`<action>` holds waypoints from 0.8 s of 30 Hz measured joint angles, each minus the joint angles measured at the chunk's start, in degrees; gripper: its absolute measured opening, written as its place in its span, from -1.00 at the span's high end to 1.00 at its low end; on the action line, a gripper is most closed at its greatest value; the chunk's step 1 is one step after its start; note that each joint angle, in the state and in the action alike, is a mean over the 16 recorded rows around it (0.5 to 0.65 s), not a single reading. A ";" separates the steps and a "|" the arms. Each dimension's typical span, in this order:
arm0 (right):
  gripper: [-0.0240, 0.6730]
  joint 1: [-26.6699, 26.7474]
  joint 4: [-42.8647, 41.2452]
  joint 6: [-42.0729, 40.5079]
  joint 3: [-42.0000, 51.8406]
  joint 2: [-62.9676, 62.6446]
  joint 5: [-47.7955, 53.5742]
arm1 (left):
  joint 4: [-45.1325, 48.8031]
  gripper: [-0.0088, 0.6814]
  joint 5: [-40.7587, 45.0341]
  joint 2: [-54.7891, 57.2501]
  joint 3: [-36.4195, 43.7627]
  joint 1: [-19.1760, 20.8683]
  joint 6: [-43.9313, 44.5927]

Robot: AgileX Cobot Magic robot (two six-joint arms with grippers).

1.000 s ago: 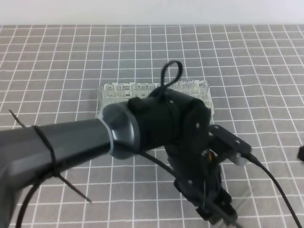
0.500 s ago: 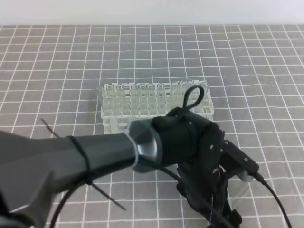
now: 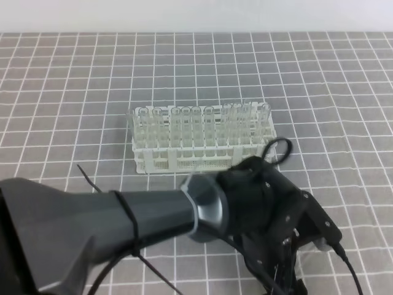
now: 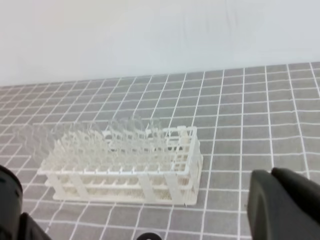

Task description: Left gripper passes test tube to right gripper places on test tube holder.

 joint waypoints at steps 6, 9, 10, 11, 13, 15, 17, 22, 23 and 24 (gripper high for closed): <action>0.93 0.00 -0.65 -0.04 0.00 0.00 0.78 | 3.51 0.83 -1.12 0.22 -0.04 -1.57 -1.01; 0.93 0.00 -0.83 -0.06 0.00 0.00 1.14 | 4.53 0.85 -1.45 0.20 0.01 -2.09 -2.31; 0.93 0.00 -0.85 -0.06 0.00 0.00 1.25 | 4.53 0.86 -1.39 0.20 0.01 -2.18 -2.79; 0.93 0.00 -0.87 -0.06 0.00 0.00 1.35 | 4.49 0.87 -1.30 0.20 0.01 -2.26 -3.26; 0.93 0.00 -0.88 -0.06 0.00 0.00 1.53 | 4.46 0.88 -1.17 0.21 0.01 -2.35 -4.19; 0.93 0.00 -0.89 -0.06 0.00 0.00 1.70 | 4.37 0.89 -0.88 0.21 0.01 -2.37 -5.07; 0.93 0.00 -0.89 -0.06 0.00 0.00 1.86 | 4.18 0.91 -0.44 0.11 0.06 -2.41 -5.88; 0.93 0.00 -0.89 -0.06 0.00 0.00 2.12 | 3.98 0.94 0.74 0.06 0.04 -2.44 -7.37; 0.93 0.00 -0.89 -0.06 0.00 0.00 2.19 | 3.97 0.95 1.04 0.11 0.01 -2.43 -7.42; 0.93 0.00 -0.89 -0.06 0.00 0.00 2.26 | 3.90 0.95 1.29 0.11 0.01 -2.44 -7.49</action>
